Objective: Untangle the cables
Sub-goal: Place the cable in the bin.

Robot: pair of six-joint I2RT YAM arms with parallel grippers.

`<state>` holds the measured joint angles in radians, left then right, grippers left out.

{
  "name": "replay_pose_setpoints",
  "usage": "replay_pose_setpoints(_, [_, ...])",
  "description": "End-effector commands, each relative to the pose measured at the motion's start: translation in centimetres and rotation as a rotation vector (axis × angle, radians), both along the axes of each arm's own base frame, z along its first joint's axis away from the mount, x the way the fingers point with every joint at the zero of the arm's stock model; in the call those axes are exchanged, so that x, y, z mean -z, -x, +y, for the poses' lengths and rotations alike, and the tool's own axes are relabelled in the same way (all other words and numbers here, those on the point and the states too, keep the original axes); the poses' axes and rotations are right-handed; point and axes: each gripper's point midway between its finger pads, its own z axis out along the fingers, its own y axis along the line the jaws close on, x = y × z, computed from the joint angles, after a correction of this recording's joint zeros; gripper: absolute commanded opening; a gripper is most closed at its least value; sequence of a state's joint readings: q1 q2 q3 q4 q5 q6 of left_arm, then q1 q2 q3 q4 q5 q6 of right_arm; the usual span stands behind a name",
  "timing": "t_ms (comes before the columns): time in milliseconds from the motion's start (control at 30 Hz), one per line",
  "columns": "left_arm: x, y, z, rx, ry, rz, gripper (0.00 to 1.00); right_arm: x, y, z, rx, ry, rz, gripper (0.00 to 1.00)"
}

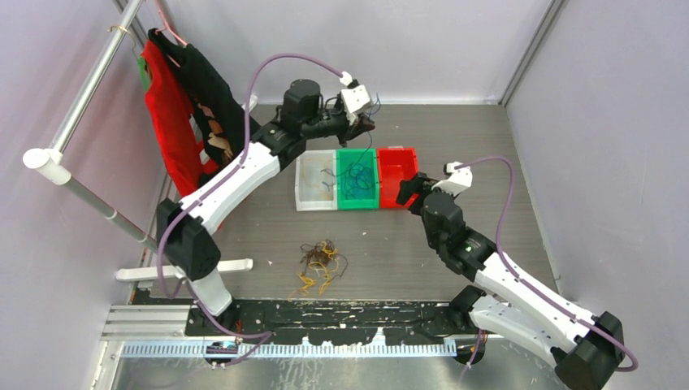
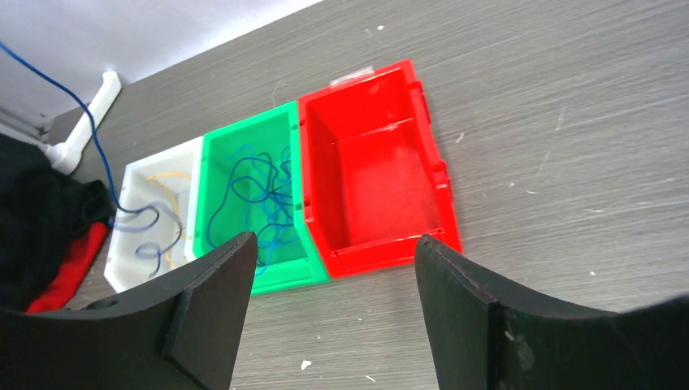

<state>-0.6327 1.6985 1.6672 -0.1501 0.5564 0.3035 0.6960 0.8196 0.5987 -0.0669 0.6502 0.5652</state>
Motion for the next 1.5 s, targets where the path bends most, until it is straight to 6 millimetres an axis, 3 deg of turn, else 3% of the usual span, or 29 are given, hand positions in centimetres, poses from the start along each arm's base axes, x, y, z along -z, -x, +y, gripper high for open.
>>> replay_pose_setpoints(0, [-3.2,-2.3,-0.5,-0.031,0.055,-0.103,0.0,-1.5,0.4,-2.3,0.103,-0.045,-0.063,0.76])
replay_pose_setpoints(267, [-3.2,-3.7,-0.6,-0.052,0.056,-0.1,0.0,-1.3,0.8,-2.5,0.095,-0.042,-0.055,0.75])
replay_pose_setpoints(567, [-0.8,-4.3,-0.7,-0.062,0.029,-0.058,0.0,-1.0,1.0,-2.7,0.099,-0.048,-0.047,0.75])
replay_pose_setpoints(767, [-3.3,-4.6,-1.4,-0.077,0.094,-0.001,0.0,-1.0,1.0,-2.6,0.098,-0.047,-0.045,0.75])
replay_pose_setpoints(933, [-5.5,-3.5,-1.5,-0.046,0.124,-0.006,0.0,-1.0,0.9,-2.5,0.097,-0.049,-0.042,0.75])
replay_pose_setpoints(1200, [-6.2,-1.3,-2.2,0.007,0.123,-0.031,0.0,-1.1,1.0,-2.7,0.102,-0.051,-0.039,0.75])
replay_pose_setpoints(1467, [-3.1,-1.8,-2.9,0.007,0.087,0.008,0.0,-0.9,1.2,-3.0,0.11,-0.057,-0.038,0.75])
